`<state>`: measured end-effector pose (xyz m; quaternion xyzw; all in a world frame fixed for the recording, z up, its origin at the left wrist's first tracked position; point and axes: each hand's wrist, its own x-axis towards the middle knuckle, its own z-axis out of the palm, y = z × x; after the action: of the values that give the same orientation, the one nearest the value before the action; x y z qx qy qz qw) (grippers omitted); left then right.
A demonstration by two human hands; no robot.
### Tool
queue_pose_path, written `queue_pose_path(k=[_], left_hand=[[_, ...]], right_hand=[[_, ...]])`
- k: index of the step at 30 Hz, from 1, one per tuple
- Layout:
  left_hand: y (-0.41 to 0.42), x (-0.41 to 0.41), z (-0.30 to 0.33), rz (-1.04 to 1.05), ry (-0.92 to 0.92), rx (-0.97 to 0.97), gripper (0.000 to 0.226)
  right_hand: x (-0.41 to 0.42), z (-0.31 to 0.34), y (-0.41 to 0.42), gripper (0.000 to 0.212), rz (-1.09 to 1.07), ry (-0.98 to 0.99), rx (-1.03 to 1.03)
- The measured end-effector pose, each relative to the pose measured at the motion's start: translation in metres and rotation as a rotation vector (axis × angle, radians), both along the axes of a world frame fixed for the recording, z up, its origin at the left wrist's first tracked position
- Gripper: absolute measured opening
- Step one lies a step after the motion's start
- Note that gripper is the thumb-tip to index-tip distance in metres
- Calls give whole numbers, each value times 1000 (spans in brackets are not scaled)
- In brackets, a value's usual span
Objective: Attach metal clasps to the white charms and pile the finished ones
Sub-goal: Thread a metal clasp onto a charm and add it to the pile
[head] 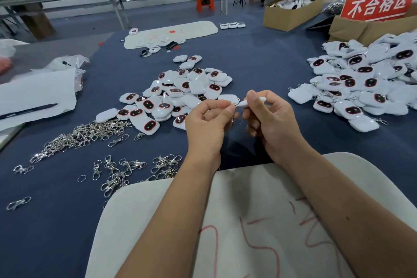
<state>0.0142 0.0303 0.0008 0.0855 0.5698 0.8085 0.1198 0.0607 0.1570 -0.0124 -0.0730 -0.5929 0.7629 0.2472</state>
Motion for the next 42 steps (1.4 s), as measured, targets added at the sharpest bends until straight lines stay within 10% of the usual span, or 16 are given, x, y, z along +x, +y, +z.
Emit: queue_pose_path(k=[9,25,42], left_hand=[[-7,-11,-8,17,714,-672,20],[-8,-11,-4,40,119,-88,8],[-19,-19,-11,-31,699,-650,20]], right_hand=[[2,-6,-2,27,-133,-39,297],[-2,-4,2,20,48,-21,-25],[2,-6,-2,22,-68,-41,280]])
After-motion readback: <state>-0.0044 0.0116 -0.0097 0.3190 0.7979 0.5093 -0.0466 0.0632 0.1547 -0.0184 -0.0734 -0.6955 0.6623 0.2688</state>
